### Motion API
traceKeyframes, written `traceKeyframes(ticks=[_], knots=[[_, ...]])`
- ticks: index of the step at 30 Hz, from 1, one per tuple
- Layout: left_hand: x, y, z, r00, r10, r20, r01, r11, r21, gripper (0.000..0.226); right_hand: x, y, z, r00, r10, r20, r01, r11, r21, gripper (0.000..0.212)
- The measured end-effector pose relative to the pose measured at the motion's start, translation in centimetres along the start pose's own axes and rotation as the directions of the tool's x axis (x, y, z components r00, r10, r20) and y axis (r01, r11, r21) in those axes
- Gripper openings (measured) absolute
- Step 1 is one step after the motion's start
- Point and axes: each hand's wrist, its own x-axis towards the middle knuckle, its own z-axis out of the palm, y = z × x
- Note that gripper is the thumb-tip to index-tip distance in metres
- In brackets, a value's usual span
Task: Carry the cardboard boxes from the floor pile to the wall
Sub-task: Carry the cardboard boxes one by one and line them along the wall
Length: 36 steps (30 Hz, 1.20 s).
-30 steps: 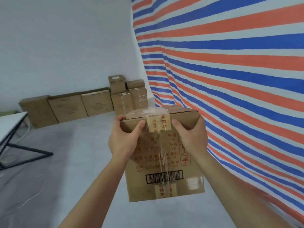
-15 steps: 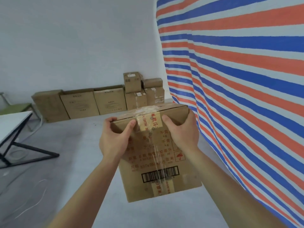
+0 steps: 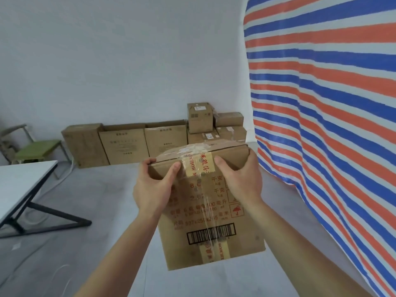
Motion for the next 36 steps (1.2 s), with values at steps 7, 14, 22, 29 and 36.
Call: traceKeyframes(ticks=[7, 14, 22, 29, 36], knots=[[14.6, -3.5, 5.5, 1.0, -0.021, -0.002, 0.021, 1.0, 0.012, 0.069, 12.0, 1.2, 10.9, 0.999, 0.049, 0.014, -0.049, 0.999, -0.019, 0.102], [29.5, -7.6, 13.4, 0.996, -0.074, -0.043, 0.077, 0.995, 0.059, 0.066, 26.2, 4.7, 22.4, 0.992, 0.095, 0.087, -0.098, 0.995, 0.031, 0.111], [45.2, -11.0, 15.2, 0.969, -0.143, -0.202, 0.161, 0.984, 0.075, 0.065, 39.0, 2.4, 35.9, 0.972, 0.015, 0.236, -0.034, 0.996, 0.079, 0.09], [59.4, -17.1, 15.3, 0.943, -0.145, -0.299, 0.18, 0.979, 0.092, 0.066, 47.3, 1.6, 50.8, 0.95, -0.041, 0.309, -0.002, 0.991, 0.136, 0.082], [75.5, -22.5, 17.9, 0.972, -0.14, -0.188, 0.153, 0.987, 0.057, 0.067, 56.8, 1.6, 62.2, 0.933, 0.038, 0.357, -0.094, 0.986, 0.141, 0.071]])
